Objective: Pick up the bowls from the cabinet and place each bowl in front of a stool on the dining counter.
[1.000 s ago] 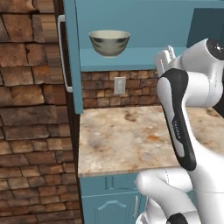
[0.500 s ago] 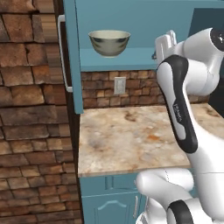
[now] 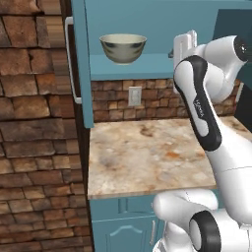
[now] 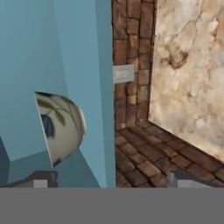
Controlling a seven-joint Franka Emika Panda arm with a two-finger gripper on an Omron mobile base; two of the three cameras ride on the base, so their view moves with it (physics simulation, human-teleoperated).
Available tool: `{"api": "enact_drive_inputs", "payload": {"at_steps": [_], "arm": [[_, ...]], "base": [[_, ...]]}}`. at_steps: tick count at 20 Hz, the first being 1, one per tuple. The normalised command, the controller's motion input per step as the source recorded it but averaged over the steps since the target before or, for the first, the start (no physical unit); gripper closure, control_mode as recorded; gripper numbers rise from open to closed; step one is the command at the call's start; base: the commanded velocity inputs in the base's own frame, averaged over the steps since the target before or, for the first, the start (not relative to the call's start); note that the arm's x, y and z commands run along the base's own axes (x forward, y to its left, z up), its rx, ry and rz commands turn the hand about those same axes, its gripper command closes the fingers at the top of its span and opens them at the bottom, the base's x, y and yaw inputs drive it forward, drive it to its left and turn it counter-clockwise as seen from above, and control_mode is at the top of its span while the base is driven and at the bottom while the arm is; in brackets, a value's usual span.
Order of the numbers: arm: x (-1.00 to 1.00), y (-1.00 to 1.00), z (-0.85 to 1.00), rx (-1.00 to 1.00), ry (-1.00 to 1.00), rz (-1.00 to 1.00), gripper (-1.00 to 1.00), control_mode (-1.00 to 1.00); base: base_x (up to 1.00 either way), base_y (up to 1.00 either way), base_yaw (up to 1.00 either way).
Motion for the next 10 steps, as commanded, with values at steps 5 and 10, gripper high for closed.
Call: {"api": "enact_drive_inputs", "payload": {"at_steps": [5,10], "arm": [[0.58,-0.02,0.05,0.0,0.0,0.2,-1.0,-1.0],[0.58,-0.02,0.15,0.0,-0.01,0.03,-1.0,-1.0]], "base": [[0.0,0.0,0.0],[0.0,0.0,0.0]]}}
